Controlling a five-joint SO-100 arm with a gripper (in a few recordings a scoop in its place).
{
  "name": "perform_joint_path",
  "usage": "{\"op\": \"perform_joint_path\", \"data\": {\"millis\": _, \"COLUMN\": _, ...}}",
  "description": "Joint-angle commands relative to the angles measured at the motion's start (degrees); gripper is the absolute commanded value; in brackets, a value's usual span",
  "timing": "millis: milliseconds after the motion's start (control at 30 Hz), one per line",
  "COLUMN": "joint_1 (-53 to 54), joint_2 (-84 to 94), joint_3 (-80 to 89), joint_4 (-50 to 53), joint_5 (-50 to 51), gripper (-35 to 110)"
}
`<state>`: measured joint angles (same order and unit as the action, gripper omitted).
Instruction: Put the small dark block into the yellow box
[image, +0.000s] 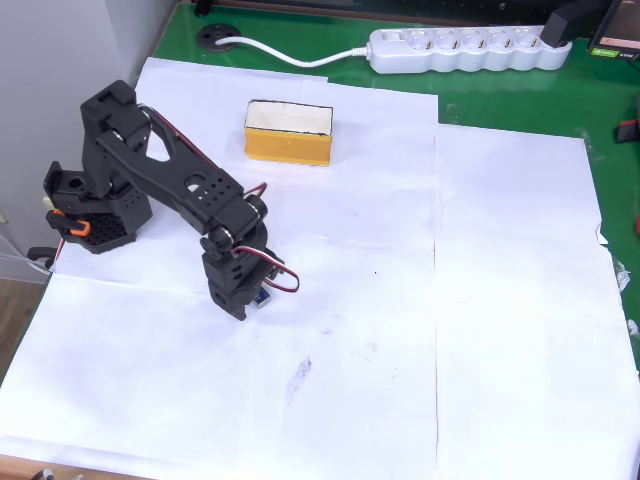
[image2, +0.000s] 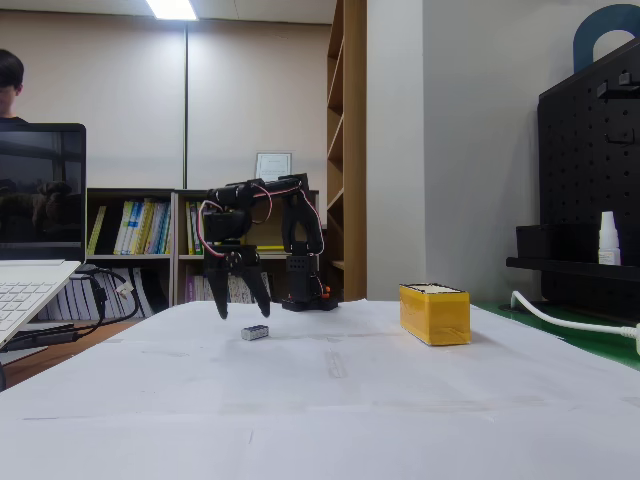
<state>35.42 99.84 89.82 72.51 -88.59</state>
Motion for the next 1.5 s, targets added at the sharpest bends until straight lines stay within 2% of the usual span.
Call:
{"op": "perform_joint_path", "data": {"millis": 0, "joint_1": 0.18, "joint_2": -0.35, "joint_3": -1.85, "joint_4": -1.49, "joint_5": -0.79, "gripper": 30}}
{"op": "perform_joint_path", "data": {"millis": 533, "joint_1": -2.99, "joint_2": -0.09, "joint_3": -8.53, "joint_4": -8.53, "joint_5": 0.44, "gripper": 30}}
{"op": "perform_joint_path", "data": {"millis": 700, "joint_1": -3.87, "joint_2": 0.35, "joint_3": -8.53, "joint_4": -10.28, "joint_5": 1.23, "gripper": 10}}
{"op": "perform_joint_path", "data": {"millis": 833, "joint_1": -4.22, "joint_2": 0.44, "joint_3": -8.35, "joint_4": -10.72, "joint_5": 2.64, "gripper": 3}}
{"op": "perform_joint_path", "data": {"millis": 1200, "joint_1": -3.87, "joint_2": 0.18, "joint_3": -8.79, "joint_4": -10.63, "joint_5": 2.99, "gripper": 0}}
{"op": "perform_joint_path", "data": {"millis": 1333, "joint_1": -4.57, "joint_2": -3.69, "joint_3": -8.79, "joint_4": -8.09, "joint_5": 5.27, "gripper": 0}}
{"op": "perform_joint_path", "data": {"millis": 1467, "joint_1": -6.15, "joint_2": -12.04, "joint_3": -3.25, "joint_4": 3.16, "joint_5": 8.09, "gripper": 0}}
